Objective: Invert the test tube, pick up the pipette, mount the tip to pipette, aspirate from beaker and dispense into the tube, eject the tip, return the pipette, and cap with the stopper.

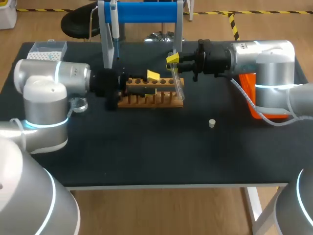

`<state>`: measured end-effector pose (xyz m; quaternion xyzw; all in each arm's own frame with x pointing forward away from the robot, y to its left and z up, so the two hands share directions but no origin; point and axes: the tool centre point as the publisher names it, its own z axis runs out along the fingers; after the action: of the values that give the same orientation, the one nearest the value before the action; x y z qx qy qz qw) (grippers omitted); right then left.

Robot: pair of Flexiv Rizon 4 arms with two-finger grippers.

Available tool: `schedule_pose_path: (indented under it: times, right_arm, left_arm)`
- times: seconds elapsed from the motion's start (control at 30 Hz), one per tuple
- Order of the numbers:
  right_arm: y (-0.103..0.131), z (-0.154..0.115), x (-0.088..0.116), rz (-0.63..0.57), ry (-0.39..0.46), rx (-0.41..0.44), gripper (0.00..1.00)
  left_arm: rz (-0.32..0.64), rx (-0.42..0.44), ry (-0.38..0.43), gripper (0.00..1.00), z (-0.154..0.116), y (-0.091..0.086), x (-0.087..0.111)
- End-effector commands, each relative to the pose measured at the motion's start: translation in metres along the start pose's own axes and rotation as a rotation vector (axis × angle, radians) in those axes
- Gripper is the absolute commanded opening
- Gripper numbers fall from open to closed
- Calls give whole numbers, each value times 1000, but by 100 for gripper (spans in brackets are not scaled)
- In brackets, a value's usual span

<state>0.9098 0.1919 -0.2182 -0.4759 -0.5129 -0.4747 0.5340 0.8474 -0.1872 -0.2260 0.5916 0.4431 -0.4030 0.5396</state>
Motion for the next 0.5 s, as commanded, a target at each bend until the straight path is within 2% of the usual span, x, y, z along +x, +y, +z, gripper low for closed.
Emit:
schedule_pose_path:
  times: [0.03,0.17,0.33,0.5]
  right_arm:
    - [-1,0,1,0,-3,0,0]
    - [-1,0,1,0,-3,0,0]
    - [-1,0,1,0,-3,0,0]
    - [-1,0,1,0,-3,0,0]
  left_arm:
    - [-27,-33,28,100,14,-1,-8]
    - [-87,-57,23,100,22,-5,-12]
    - [-192,-36,-54,100,37,-14,-17]
    - [-254,-39,-82,100,47,-17,-16]
